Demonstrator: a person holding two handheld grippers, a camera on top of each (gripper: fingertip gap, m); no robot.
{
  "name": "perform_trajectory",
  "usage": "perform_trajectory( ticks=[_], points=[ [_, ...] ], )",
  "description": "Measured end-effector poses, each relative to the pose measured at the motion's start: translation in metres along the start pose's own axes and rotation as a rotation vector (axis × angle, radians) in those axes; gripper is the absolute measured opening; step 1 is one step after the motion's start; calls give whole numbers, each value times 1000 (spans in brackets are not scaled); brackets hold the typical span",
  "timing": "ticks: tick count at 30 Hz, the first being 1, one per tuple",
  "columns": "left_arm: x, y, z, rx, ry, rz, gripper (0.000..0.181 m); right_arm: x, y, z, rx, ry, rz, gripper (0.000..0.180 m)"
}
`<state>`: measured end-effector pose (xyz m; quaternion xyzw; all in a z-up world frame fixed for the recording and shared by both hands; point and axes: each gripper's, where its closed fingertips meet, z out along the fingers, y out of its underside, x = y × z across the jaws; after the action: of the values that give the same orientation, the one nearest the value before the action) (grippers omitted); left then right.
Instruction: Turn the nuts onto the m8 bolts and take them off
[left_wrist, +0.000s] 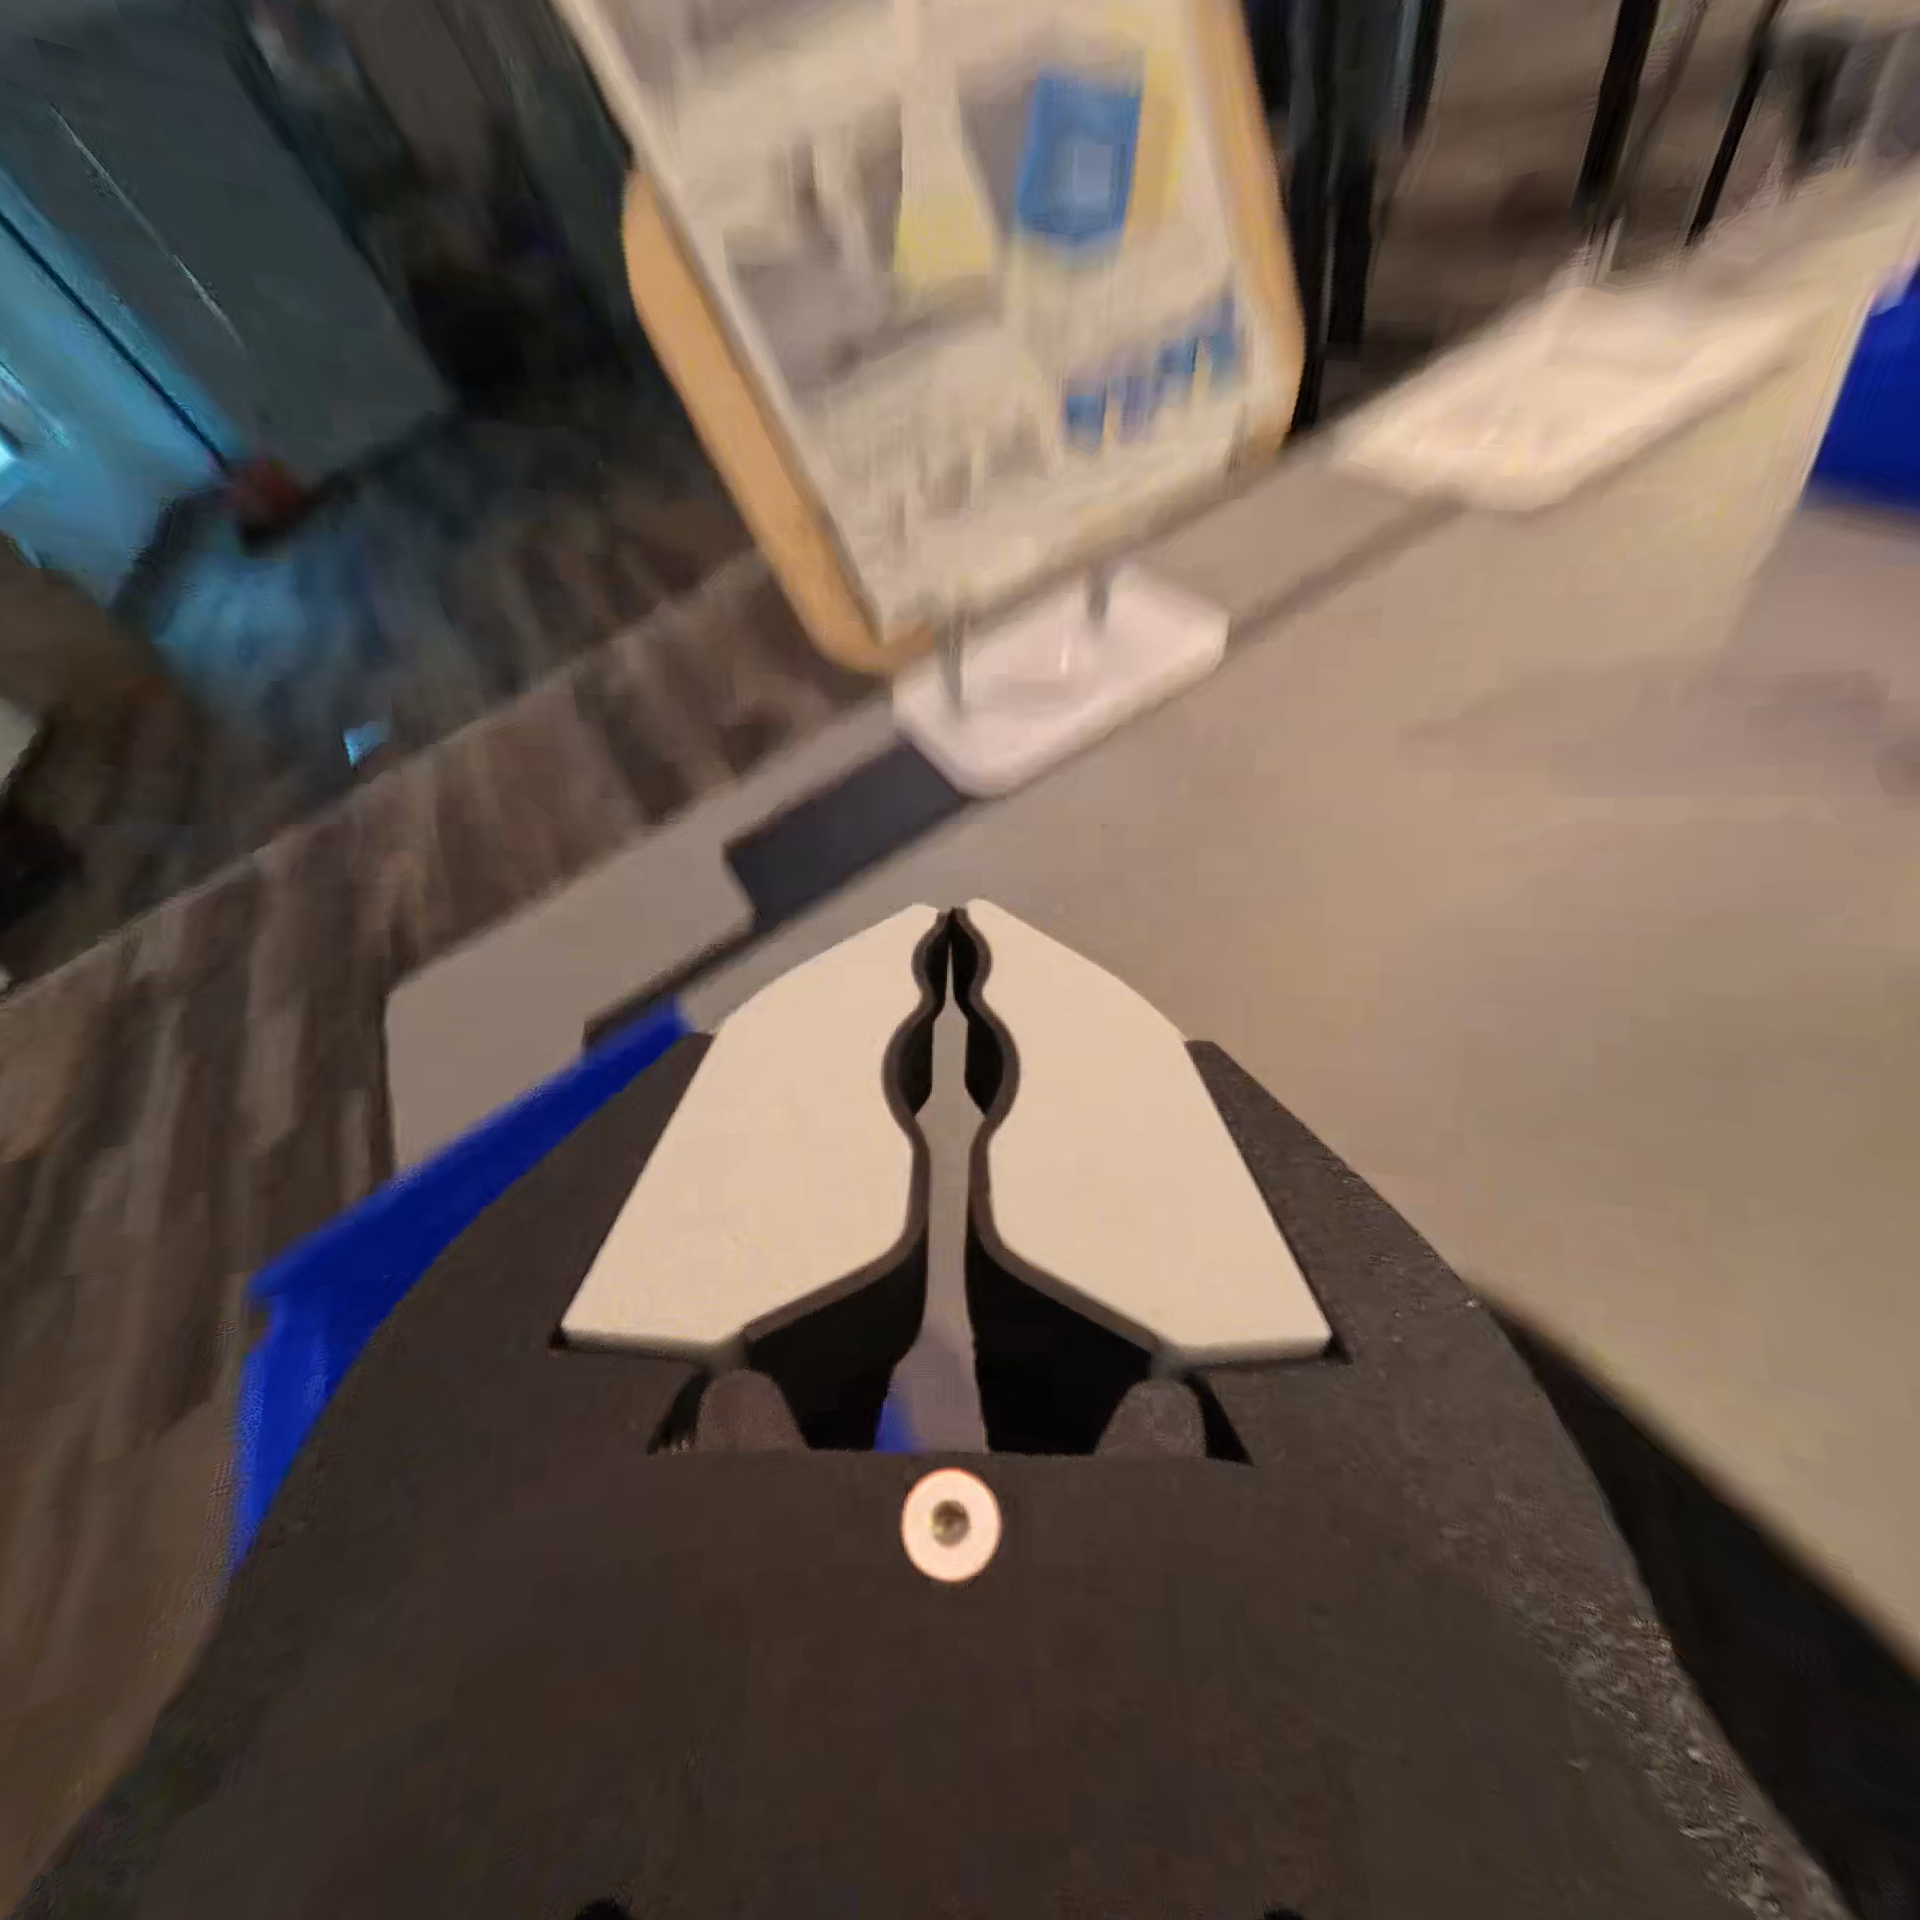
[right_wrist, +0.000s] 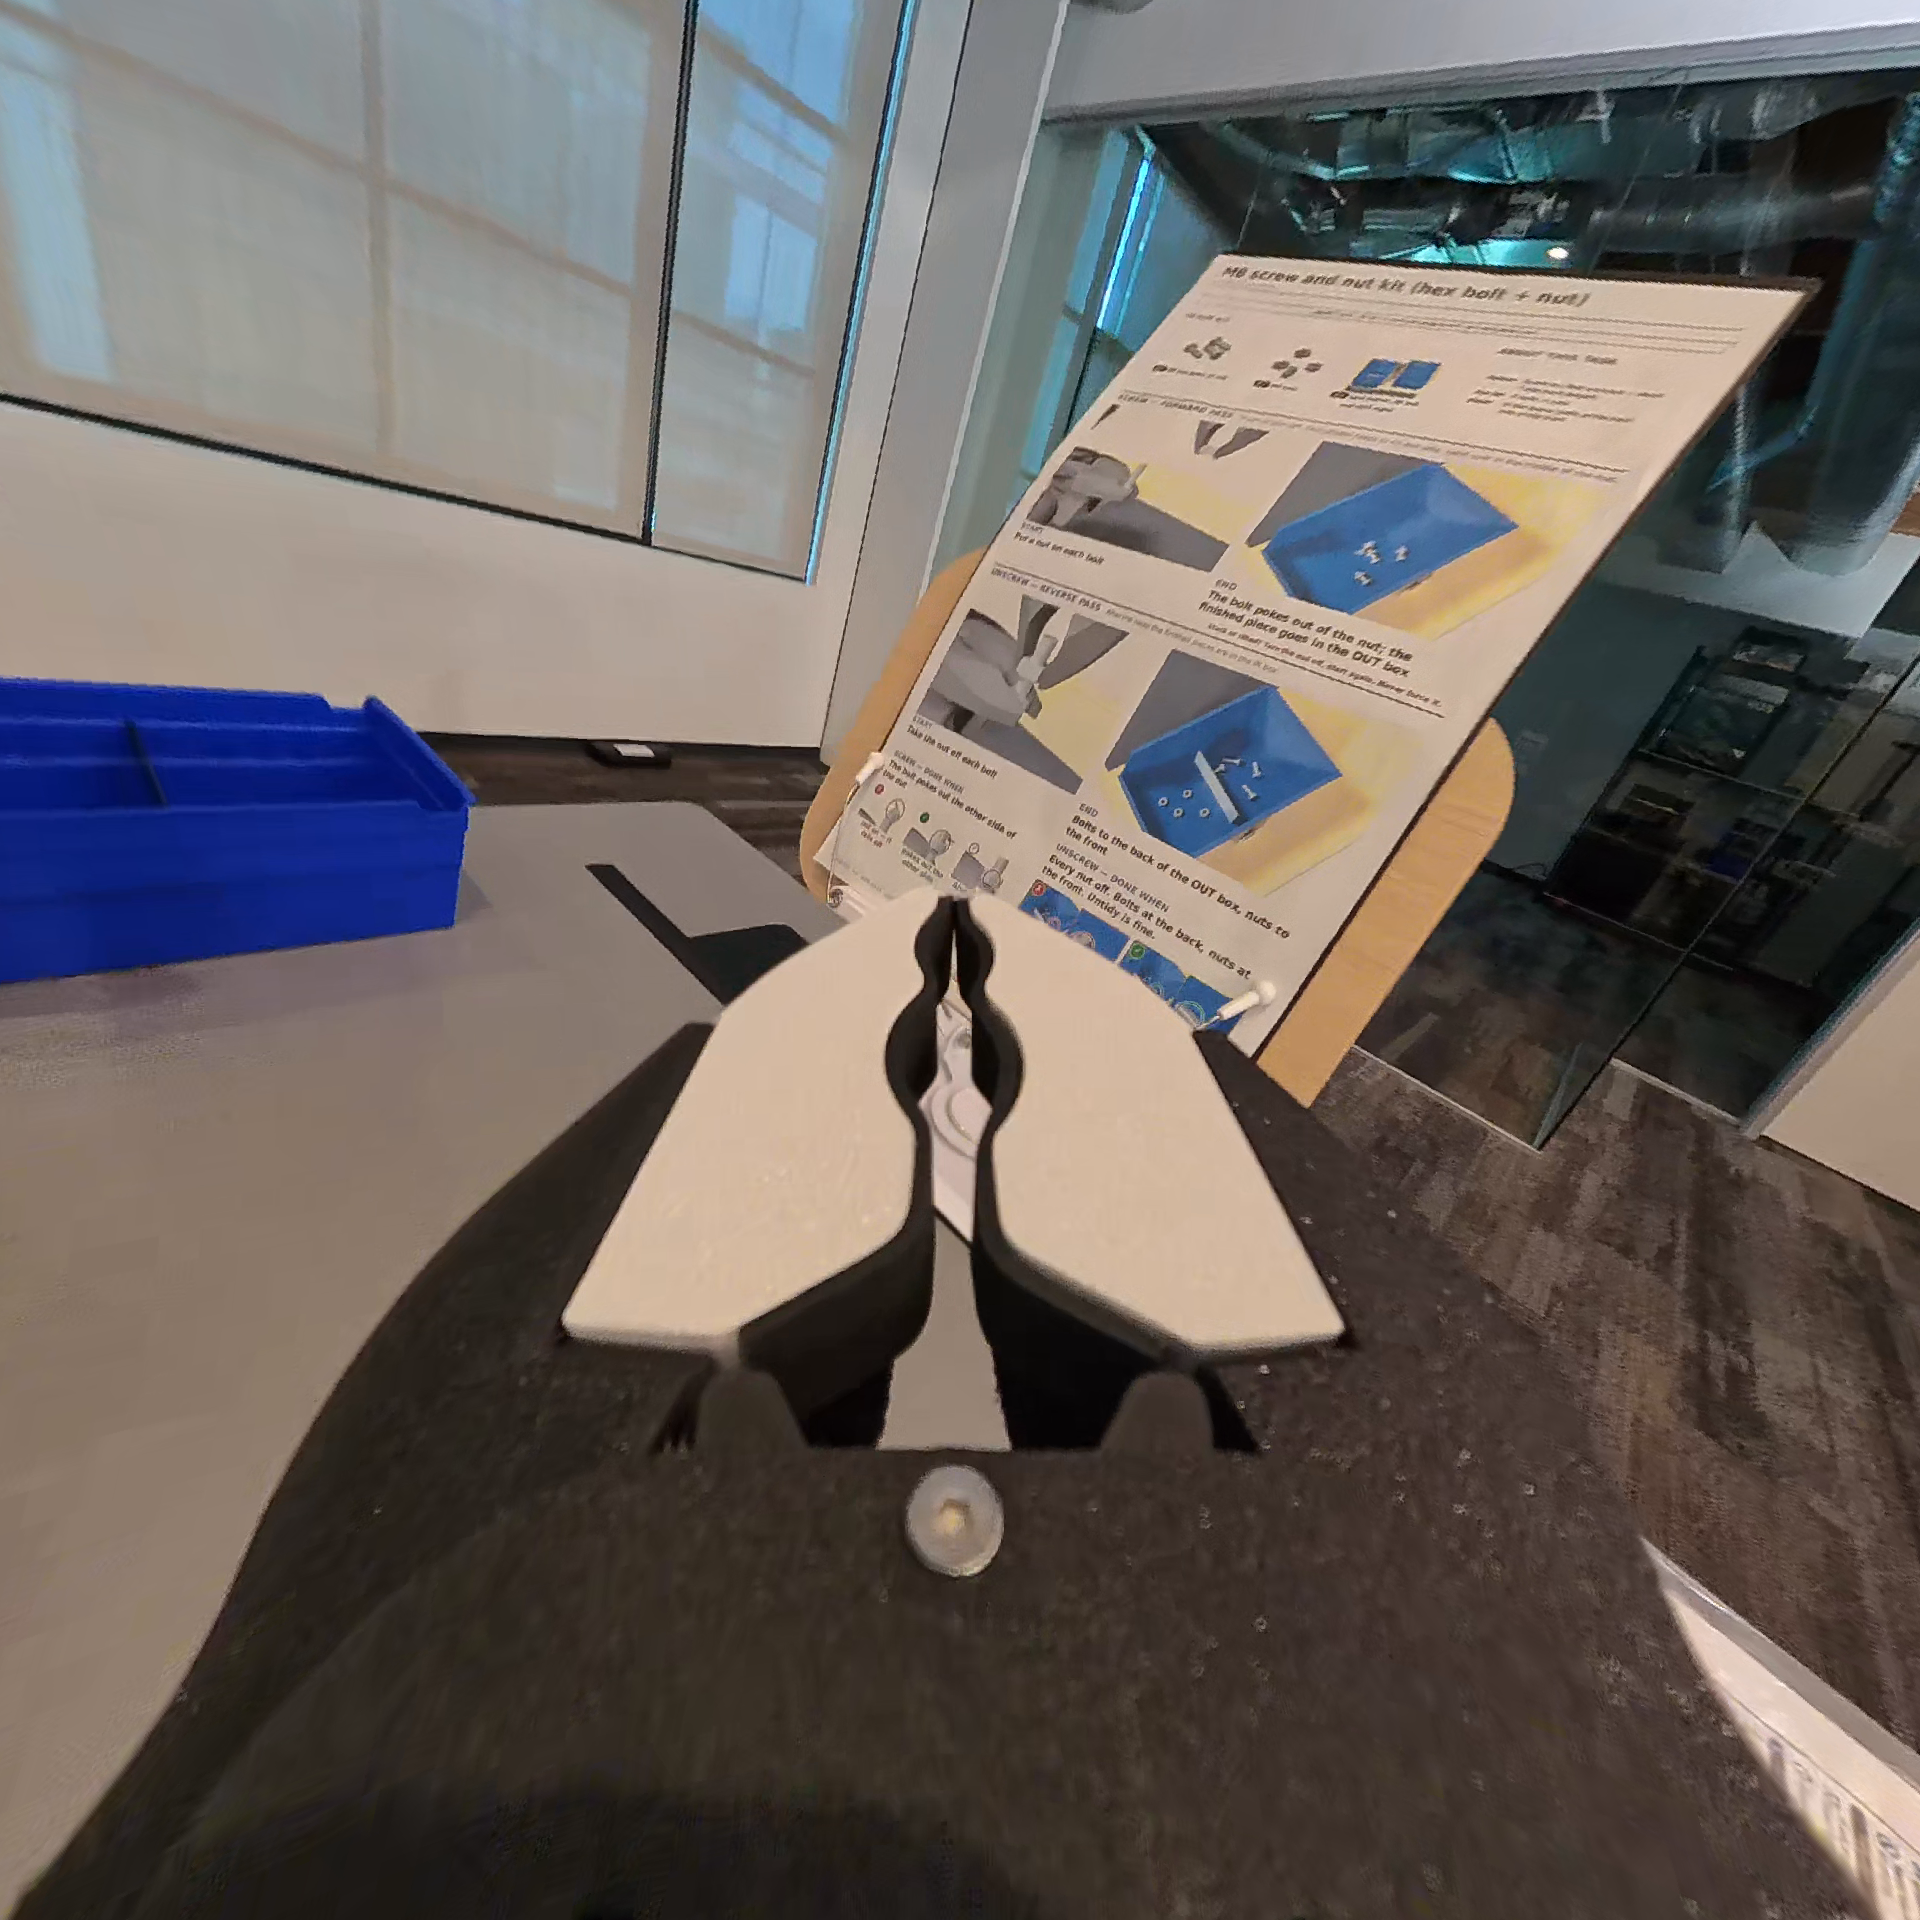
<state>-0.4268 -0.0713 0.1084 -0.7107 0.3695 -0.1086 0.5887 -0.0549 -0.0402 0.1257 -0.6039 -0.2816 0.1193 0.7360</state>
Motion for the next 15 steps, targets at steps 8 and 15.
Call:
perform_trajectory(
  ticks=[8,15],
  points=[
    [-53,178,-43,-576,254,101,1,-44,-28,13,126,-242,205,0],
    [-63,240,-25,-692,458,204,13,-73,-30,12,48,-288,169,0]
  ],
)
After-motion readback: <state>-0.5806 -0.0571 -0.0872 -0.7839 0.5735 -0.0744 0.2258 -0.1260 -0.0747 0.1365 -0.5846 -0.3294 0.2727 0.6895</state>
